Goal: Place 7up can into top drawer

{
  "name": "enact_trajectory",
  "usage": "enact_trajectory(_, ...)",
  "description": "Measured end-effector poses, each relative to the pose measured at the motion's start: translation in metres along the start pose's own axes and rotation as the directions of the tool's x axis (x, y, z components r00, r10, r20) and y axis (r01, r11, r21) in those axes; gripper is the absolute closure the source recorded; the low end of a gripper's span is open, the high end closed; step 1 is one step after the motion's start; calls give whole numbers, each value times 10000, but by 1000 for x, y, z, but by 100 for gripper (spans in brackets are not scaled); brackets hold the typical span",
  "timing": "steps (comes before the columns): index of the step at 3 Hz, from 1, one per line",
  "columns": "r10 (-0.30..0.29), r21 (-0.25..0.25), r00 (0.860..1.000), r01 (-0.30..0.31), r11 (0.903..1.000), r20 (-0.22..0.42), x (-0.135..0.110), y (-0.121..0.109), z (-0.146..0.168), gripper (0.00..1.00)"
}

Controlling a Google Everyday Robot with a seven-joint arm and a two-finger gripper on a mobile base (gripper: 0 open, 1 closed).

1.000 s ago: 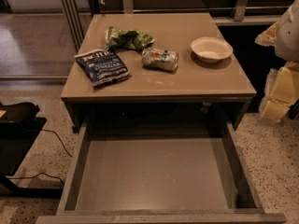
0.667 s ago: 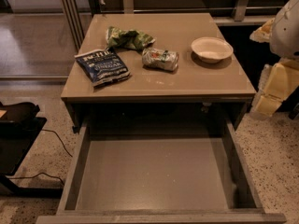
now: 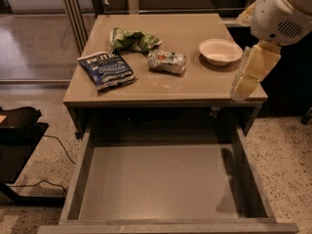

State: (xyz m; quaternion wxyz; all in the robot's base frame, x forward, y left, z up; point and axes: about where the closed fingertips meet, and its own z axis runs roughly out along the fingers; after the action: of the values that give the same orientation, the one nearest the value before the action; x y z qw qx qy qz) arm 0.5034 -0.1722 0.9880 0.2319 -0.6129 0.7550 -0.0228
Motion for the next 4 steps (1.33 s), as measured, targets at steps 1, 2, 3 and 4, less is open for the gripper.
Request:
enact_trajectory(1, -166, 294, 9982, 149, 9995, 578, -6, -11, 9, 0)
enact_trajectory(2, -106, 580, 9916, 31, 9983, 1293, -15, -34, 34, 0)
enact_trajectory(3, -38, 645, 9837, -79, 9979, 1795, -22, -53, 61, 0)
enact_trajectory(4, 30, 632, 9781, -165, 9979, 2080, -29, -71, 83, 0)
